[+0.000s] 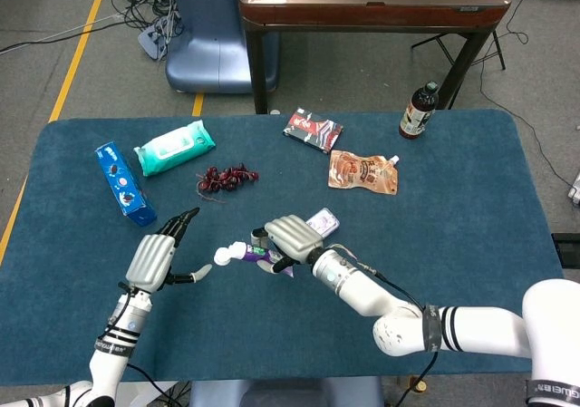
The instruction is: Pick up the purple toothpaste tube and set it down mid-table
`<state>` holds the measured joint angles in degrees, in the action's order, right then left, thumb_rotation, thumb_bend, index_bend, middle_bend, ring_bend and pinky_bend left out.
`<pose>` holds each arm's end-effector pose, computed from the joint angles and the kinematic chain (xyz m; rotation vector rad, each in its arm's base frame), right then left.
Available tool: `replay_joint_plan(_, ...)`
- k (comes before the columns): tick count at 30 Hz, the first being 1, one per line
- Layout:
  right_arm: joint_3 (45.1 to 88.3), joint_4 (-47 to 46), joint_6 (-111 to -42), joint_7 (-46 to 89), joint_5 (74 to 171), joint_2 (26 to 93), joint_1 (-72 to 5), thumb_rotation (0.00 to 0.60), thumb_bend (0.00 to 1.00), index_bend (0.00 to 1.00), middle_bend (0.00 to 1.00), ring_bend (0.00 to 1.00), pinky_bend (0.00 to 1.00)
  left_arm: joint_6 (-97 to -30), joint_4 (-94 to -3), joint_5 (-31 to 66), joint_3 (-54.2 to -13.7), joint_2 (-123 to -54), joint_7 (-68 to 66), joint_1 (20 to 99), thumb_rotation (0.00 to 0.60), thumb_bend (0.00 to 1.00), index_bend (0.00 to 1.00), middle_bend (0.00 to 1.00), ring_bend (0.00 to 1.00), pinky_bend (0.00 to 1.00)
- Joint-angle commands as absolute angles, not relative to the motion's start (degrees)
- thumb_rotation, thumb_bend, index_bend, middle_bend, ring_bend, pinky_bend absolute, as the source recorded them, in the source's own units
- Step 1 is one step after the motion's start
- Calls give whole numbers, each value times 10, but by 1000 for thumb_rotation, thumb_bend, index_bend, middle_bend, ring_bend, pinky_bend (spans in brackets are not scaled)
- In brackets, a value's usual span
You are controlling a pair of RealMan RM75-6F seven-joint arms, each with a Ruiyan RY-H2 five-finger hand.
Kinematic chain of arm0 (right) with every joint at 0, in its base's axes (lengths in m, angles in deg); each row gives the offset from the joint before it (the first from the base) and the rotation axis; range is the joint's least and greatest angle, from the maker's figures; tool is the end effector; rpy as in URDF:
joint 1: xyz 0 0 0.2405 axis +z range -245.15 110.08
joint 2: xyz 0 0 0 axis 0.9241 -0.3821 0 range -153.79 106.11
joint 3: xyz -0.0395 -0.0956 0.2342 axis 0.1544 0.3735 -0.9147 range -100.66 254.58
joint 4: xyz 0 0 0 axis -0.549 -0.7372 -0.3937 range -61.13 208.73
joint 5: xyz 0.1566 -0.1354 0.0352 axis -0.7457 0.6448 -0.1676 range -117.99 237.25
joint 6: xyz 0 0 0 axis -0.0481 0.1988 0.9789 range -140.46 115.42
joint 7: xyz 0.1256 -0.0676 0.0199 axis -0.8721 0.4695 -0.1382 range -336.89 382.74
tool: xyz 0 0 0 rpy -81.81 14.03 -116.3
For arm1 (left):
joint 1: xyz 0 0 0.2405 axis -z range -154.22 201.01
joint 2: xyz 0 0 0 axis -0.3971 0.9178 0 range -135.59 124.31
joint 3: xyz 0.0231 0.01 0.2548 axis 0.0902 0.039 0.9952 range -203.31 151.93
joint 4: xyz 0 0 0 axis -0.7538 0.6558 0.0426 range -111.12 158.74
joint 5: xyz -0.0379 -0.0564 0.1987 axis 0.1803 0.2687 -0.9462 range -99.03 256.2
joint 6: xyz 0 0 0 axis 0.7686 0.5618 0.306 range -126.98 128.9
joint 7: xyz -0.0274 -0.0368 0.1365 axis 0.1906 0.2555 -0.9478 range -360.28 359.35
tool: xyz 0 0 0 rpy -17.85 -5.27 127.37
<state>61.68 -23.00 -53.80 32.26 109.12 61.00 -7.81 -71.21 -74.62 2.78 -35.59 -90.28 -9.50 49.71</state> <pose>-0.0199 -0.3414 -0.0260 2.1133 -1.3244 1.0977 -0.1666 0.2776 0.0354 -1.5478 -1.1195 -1.2590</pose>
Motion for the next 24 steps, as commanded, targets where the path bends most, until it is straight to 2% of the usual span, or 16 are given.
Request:
replay_joint_plan(1,617,-227,-536,314,1090,613,-77,600,883,824,736,656,560,-710,-744,33,-359,-906,-93,499,479,170,0,107,144,342)
replay_joint_plan(7,618,-217,-534,311,1084,623,-67,600,883,824,737,659,560,-710,-741,34,-363,-914,-90,503,476,170,0,107,144,342)
replay_joint_plan(13,622,-208,-535,318,1074,631,-57,600,883,826,738,659,560,-709,-743,41,-371,-914,-84,506,422,169,0,107,144,342)
replay_joint_plan(24,624,-199,-535,317,1060,640,-47,600,884,835,742,663,560,-706,-749,50,-378,-913,-84,512,411,170,0,107,144,342)
